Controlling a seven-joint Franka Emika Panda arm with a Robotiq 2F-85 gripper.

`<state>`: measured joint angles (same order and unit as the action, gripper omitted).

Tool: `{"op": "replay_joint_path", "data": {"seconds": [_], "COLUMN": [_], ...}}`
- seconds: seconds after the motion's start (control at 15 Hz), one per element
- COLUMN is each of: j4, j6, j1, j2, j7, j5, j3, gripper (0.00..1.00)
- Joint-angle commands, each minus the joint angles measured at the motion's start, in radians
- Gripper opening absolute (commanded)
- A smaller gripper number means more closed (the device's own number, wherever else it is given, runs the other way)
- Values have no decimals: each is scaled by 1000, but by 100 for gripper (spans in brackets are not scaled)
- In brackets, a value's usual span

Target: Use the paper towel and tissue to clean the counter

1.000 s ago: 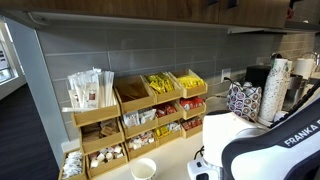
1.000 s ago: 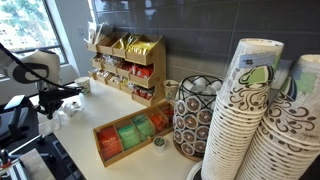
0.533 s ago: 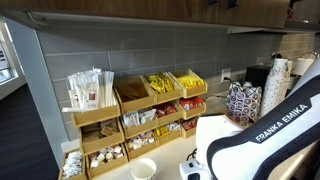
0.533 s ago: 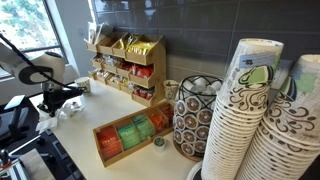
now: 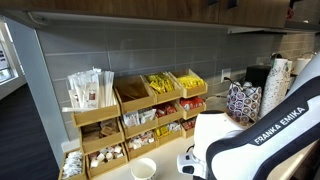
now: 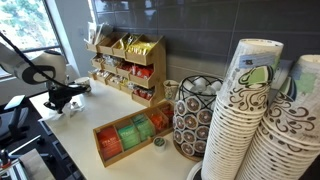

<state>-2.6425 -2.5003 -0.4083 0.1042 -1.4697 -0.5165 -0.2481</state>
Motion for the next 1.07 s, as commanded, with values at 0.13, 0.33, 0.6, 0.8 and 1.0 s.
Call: {"op": "replay_joint_path", "data": {"seconds": [0.13,0.33,0.6,0.8,1.0], "j4": [-58,-67,-70,-64,-62], "j6": [-97,-125,-149,-153,-157], "j1": [66,97,133,154,174], "j2": [-5,3,2,-4,-4], "j7": [166,281,440,548,652], "j5": [166,266,406,497,578], "j3": [4,11,21,29,37], "gripper": [4,4,4,4,4]}}
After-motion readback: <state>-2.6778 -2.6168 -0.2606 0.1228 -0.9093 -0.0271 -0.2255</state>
